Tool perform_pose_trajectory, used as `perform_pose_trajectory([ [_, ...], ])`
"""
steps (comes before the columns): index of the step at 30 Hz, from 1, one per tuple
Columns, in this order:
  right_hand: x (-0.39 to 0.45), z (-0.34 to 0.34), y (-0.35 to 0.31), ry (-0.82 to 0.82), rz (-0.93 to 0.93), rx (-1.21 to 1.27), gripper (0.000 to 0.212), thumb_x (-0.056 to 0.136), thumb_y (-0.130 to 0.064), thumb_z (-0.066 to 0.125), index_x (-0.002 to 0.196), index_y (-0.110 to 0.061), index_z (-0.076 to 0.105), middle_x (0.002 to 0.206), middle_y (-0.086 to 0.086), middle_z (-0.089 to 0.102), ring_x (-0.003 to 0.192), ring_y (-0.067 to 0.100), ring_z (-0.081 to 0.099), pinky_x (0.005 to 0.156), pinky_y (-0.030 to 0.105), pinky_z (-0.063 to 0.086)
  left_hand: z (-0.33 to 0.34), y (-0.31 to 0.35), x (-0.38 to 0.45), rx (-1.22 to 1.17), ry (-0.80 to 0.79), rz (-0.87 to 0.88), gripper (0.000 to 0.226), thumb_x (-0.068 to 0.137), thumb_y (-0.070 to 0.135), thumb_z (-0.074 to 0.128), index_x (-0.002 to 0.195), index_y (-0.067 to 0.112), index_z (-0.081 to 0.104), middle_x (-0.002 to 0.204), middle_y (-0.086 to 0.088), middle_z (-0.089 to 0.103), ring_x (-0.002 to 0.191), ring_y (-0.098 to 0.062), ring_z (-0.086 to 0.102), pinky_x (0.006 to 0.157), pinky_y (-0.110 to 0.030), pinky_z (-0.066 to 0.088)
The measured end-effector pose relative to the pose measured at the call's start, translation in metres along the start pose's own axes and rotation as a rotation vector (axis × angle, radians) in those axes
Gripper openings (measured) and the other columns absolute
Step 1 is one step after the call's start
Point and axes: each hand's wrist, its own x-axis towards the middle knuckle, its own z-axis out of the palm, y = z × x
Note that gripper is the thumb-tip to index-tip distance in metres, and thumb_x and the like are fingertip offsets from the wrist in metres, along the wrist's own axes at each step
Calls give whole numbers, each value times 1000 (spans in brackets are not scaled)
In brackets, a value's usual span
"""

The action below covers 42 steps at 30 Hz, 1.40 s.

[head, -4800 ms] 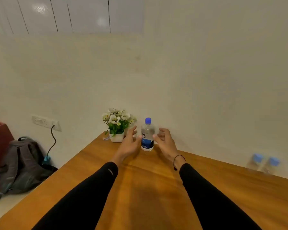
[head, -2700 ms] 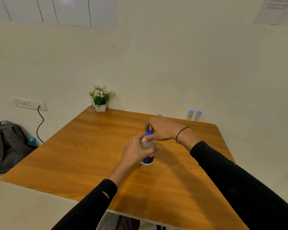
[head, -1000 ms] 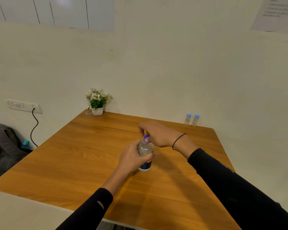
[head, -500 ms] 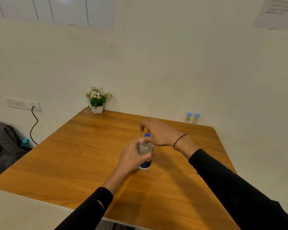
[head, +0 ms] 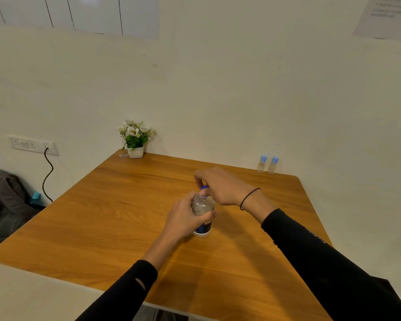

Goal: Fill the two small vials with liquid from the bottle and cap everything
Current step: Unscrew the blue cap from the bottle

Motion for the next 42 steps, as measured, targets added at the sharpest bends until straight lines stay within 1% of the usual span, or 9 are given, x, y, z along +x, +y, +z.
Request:
perform_pose_trajectory([
  [6,-3,-1,7,-52,38,71,72,80,-66,75,135,-31,44,126,-7,55,104,18,58,80,38,55,0,0,-1,5,5,-7,47,71,68,80,103,39,63,92,13,72,83,-6,69,74,-47,62],
  [11,-1,3,1,42,14,-35,12,99,-31,66,101,-25,56,92,-3,61,85,24,60,60,30,43,0,0,0,-5,-3,10,59,69,73,81,116,43,63,98,16,74,89,-4,70,78,-44,63],
  [14,-2,1,2,-73,-11,20,31,94,-27,71,118,-30,51,114,-2,59,97,23,58,75,37,54,-2,1,0,-4,-9,-4,51,72,69,82,109,40,62,94,14,74,84,-5,69,76,-45,62],
  [17,-5,0,2,-84,31,37,57,89,-56,70,130,-28,43,122,-3,55,100,21,58,79,38,56,-1,1,0,3,-19,6,50,73,71,79,108,40,62,94,13,73,84,-7,69,75,-45,63],
  [23,1,3,2,29,2,-13,14,101,-33,64,103,-25,53,98,-1,61,87,23,59,64,32,46,0,-2,1,0,-4,20,58,69,72,82,116,44,62,99,17,73,90,-3,69,78,-42,63],
  [28,-2,0,3,-48,17,45,47,93,-55,63,126,-29,42,120,-2,51,97,22,59,78,41,56,2,-3,1,4,-10,-10,61,68,77,78,112,39,61,98,14,72,89,-7,69,77,-45,63],
  [34,0,6,3,34,-7,-4,10,99,-30,59,105,-25,53,100,-2,61,88,22,58,69,35,50,1,-2,2,-8,-4,24,55,70,73,81,110,41,62,94,15,72,85,-6,68,74,-41,62],
  [36,-1,3,4,-24,-18,56,21,94,-25,61,113,-27,51,106,-2,56,92,22,56,75,40,53,0,-3,2,-9,0,16,48,71,70,82,103,41,60,91,14,71,82,-5,67,70,-37,58],
  [42,-2,6,2,14,64,-41,37,98,-57,57,116,-27,48,110,-1,57,91,23,59,71,38,53,1,-4,0,6,1,28,60,69,77,78,116,45,59,101,17,72,92,-3,68,77,-40,62],
])
